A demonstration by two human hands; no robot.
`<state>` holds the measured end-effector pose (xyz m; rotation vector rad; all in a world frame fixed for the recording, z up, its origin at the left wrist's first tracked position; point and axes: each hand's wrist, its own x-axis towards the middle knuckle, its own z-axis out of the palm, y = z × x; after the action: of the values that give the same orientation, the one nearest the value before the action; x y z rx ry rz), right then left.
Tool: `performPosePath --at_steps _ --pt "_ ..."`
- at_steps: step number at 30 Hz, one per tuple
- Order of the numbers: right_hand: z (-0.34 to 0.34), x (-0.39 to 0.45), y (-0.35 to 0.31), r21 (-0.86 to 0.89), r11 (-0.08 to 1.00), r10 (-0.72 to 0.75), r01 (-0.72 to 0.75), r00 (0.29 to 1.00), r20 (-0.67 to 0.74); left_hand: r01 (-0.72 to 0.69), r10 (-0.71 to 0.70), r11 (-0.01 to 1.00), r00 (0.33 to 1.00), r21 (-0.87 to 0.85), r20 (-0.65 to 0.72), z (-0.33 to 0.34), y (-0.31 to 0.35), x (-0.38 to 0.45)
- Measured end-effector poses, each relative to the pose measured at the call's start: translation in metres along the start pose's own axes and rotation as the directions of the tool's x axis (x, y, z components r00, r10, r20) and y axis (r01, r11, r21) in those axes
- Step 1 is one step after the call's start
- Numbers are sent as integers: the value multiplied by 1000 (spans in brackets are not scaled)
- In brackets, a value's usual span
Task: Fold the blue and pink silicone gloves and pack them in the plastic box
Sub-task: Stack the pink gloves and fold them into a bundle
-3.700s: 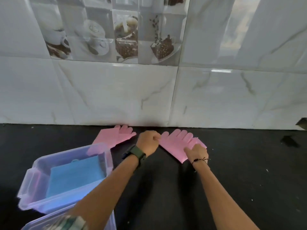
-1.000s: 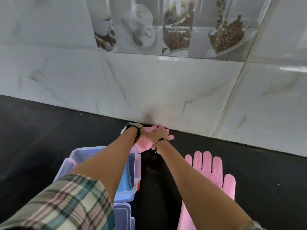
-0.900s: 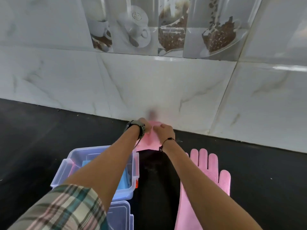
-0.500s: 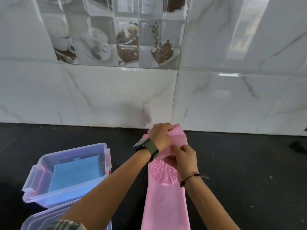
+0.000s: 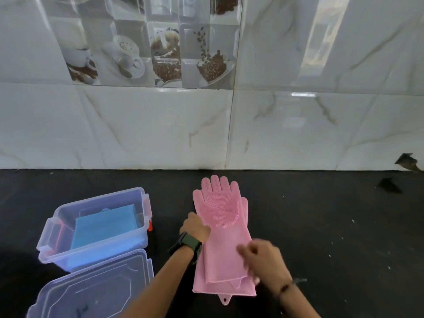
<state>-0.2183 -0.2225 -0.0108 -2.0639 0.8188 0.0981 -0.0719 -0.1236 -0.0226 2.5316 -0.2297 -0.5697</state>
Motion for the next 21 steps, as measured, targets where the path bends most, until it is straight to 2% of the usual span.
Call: performPosePath --at_steps 1,2,4,6,8,10,12,13,15,17,18,19,21 --pt "-2 11 -1 -63 997 -51 42 987 -155 12 -12 1000 1000 0 -16 0 2 0" --pt "-4 21 -3 -123 992 -61 34 973 -222 11 -11 1000 1000 17 -28 0 4 1" --pt "-1 38 -6 -196 981 -18 -17 984 -179 3 -2 998 1000 65 -25 0 7 1" --pt "3 51 -8 -162 986 11 -39 985 -173 -13 17 996 999 91 -44 1 8 1" --pt "1 57 -16 -87 996 -25 7 977 -211 -73 88 991 987 114 -132 0 8 1" --pt "-8 58 -31 47 997 -43 55 973 -228 -205 234 969 939 137 -252 -2 12 2" --pt "-25 56 -50 124 984 -95 129 964 -248 -370 371 927 874 65 -313 -8 25 -2" --pt "-31 54 -61 103 979 -148 178 958 -246 -427 405 904 867 -14 -289 -13 34 -3" --pt "-37 48 -82 -34 957 -288 287 937 -196 -445 442 863 894 -241 -68 -22 49 -2" --pt "-32 38 -98 -236 897 -402 374 912 -82 -253 398 809 900 -531 178 -35 63 1" --pt "-25 33 -101 -314 858 -437 405 899 -34 -156 350 806 904 -571 247 -39 65 8" --pt "-18 28 -102 -354 833 -453 426 891 6 -99 288 848 911 -521 295 -42 66 15" --pt "-5 22 -98 -391 810 -452 437 890 58 -171 226 966 922 -195 313 -47 70 23"
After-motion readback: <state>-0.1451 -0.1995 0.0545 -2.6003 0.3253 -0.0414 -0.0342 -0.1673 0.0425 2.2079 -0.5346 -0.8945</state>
